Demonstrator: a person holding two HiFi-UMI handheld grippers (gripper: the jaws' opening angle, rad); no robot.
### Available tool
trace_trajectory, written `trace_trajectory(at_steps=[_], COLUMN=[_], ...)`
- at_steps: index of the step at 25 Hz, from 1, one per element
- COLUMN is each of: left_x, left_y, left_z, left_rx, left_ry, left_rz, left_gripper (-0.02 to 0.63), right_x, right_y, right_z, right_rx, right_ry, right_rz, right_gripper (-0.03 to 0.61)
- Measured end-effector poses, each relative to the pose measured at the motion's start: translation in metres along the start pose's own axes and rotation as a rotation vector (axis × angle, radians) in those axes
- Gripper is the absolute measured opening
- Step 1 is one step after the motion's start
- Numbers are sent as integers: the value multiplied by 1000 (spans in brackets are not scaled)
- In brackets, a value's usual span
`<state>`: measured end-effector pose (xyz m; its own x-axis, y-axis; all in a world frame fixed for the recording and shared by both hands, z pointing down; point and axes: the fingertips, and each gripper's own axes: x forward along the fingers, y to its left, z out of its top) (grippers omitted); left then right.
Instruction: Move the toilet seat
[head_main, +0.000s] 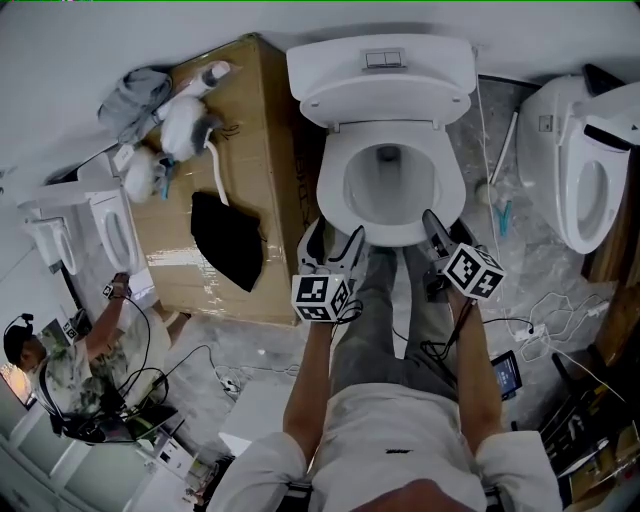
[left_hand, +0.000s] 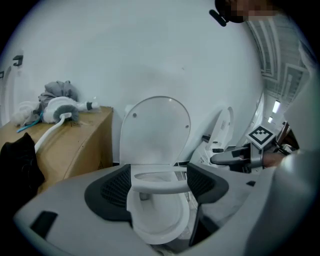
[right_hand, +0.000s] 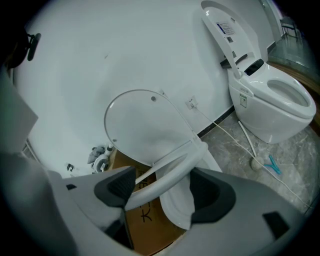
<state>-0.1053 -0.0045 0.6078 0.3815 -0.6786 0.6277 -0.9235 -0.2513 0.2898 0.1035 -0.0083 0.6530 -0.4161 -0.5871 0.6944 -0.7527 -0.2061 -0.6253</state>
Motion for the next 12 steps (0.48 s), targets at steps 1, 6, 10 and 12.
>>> trace_trajectory(at_steps=[1,6,10,12], left_x=[-2,-10,-18,-18], left_y=[-3,-12,-19,-21], left_z=[2,18,24,24], left_rx=[20,117,194,246], left_ry=[1,-1,12,30], left_rz=[-14,-57,-76,-81], left_gripper=[370,370,370,369], right_x=[-1,1,-1,0], right_y=[1,7,13,17], right_z=[2,13,24,31], right_rx=[6,30,57,76], right_ry=[-3,-20,-40,-51], right_rz=[-1,5,8,9], right_gripper=[350,350,351,351])
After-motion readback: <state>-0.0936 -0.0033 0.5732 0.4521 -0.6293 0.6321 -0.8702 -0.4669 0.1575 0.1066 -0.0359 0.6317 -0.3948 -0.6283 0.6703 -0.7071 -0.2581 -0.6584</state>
